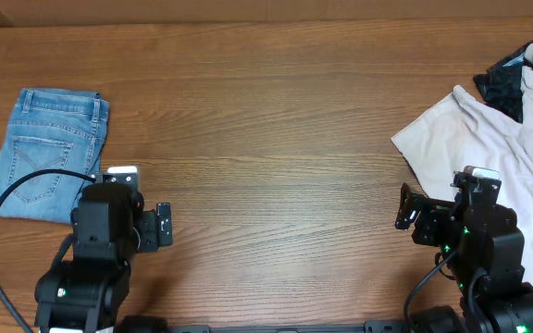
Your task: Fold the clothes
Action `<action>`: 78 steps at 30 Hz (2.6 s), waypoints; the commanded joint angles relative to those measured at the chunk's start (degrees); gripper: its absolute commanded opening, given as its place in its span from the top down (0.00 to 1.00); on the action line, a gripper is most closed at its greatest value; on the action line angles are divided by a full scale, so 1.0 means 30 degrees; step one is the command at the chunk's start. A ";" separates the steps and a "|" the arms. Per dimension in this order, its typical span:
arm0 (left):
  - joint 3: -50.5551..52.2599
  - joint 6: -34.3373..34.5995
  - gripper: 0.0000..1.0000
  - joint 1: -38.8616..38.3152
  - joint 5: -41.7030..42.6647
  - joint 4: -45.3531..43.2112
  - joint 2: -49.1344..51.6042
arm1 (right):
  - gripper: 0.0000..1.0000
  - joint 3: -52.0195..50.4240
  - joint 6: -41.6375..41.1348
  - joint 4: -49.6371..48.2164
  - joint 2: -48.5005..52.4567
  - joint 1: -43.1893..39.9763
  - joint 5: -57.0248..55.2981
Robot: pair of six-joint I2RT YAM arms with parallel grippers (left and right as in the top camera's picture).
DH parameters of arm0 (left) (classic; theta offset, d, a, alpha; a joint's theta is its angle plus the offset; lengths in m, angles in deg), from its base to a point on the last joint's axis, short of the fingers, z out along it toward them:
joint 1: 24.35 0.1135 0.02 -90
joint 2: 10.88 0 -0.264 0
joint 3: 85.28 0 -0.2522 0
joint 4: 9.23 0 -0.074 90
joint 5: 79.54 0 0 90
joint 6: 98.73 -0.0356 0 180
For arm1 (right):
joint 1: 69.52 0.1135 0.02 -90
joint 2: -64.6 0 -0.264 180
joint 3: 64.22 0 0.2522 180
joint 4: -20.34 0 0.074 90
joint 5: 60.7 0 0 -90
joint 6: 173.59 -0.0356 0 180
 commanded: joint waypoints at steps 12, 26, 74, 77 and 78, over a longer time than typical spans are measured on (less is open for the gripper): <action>0.0168 0.0211 0.00 -0.0015 -0.0262 0.0015 0.2259 | 0.00 -0.0153 -0.0095 0.0321 -0.0408 0.0066 -0.0291; 0.0168 0.0211 0.00 -0.0015 -0.0262 -0.0015 0.4335 | 0.00 -0.2368 -0.0073 -0.0146 -0.6040 0.0335 0.0087; 0.0168 0.0211 0.00 -0.0015 -0.0262 -0.0044 0.6193 | 0.00 -1.5198 0.4707 -1.6050 -1.1038 0.0612 0.1537; 0.0168 0.0211 0.00 -0.0015 -0.0262 -0.0051 0.6193 | 0.00 -1.5198 0.4707 -1.6050 -1.1038 0.0612 0.1537; 0.0168 0.0211 0.00 -0.0015 -0.0262 -0.0044 0.6193 | 0.00 -1.5198 0.4707 -1.6050 -1.1038 0.0612 0.1537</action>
